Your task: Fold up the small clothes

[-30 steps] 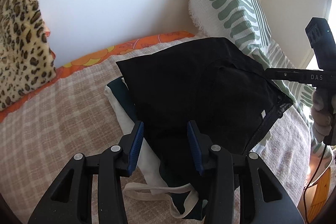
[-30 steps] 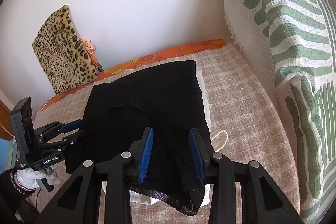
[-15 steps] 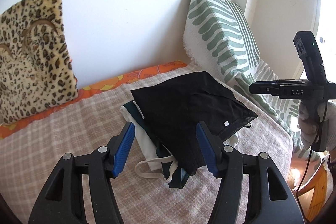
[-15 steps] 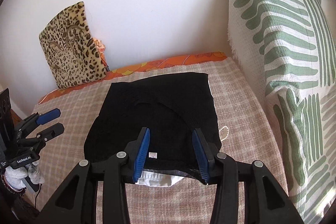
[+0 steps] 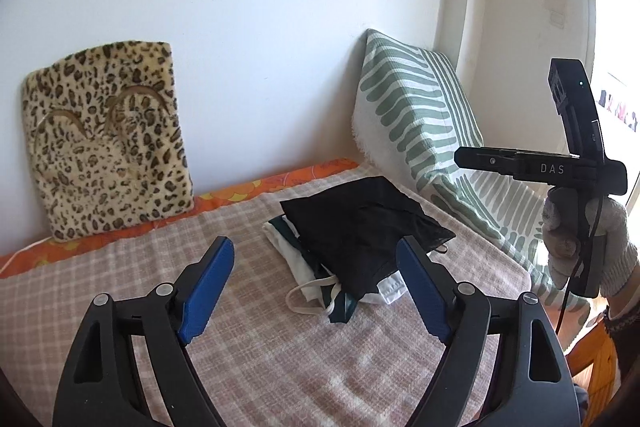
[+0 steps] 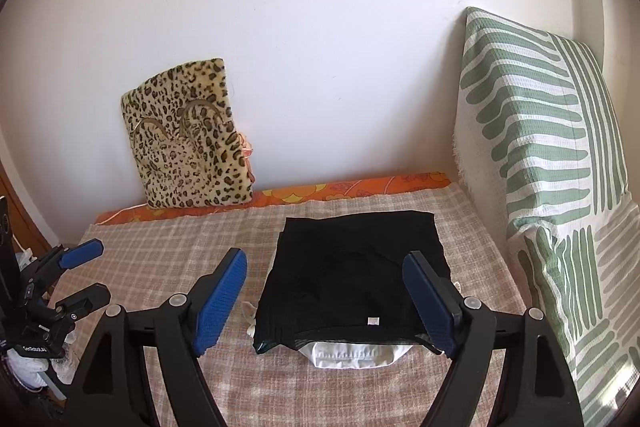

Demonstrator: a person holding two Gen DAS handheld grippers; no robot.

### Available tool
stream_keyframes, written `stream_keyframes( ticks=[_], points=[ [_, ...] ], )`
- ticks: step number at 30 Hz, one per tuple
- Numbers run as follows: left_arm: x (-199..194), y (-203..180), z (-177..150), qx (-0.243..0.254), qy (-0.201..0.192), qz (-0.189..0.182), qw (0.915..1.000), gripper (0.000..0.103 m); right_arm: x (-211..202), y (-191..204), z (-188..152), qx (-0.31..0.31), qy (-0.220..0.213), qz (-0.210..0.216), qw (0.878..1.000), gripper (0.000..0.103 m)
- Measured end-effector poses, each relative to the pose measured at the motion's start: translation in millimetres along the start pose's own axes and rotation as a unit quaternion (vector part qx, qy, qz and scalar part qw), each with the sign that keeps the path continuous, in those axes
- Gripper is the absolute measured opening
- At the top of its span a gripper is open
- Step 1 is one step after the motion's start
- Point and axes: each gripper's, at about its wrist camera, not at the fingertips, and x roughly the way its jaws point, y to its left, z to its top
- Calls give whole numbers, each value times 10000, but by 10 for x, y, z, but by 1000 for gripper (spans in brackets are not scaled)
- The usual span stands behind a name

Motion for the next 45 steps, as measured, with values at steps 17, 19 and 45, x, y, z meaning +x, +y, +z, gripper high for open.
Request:
stream_keyframes(
  ticks=[17, 19, 45],
  points=[
    [-834, 302, -482, -299, -187, 455, 9983, 103, -273, 905, -615, -183, -453, -768, 9959, 103],
    [-879, 320, -547, -312, -187, 579, 9977, 103, -245, 945, -688, -128, -469, -807, 9956, 103],
    [-447, 541, -1131, -258, 570, 1083, 9921, 103, 234, 901, -1109, 117, -508, -1263, 9906, 103]
  ],
)
